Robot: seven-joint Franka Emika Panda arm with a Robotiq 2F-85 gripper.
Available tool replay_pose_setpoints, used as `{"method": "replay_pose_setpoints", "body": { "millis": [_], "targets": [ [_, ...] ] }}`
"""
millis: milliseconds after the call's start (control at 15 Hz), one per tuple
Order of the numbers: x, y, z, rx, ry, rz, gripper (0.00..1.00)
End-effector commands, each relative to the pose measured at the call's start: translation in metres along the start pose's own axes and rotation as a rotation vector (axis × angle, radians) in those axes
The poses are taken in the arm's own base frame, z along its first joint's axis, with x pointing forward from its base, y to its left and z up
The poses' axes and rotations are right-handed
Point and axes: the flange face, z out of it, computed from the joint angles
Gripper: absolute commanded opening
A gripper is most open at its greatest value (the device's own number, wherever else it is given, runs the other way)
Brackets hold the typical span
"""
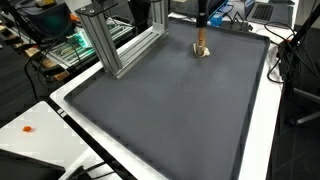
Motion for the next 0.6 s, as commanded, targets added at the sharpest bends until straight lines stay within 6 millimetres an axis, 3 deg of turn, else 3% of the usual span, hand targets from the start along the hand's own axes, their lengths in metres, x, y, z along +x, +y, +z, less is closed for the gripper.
{"method": "replay_pose_setpoints", "body": {
  "millis": [0, 533],
  "targets": [
    [-0.002, -0.0106, 0.0263, 0.05, 0.043, -0.003, 0.22],
    [0.0014, -0.0116, 0.0327, 0.053, 0.102, 0.021, 0.22]
  ]
}}
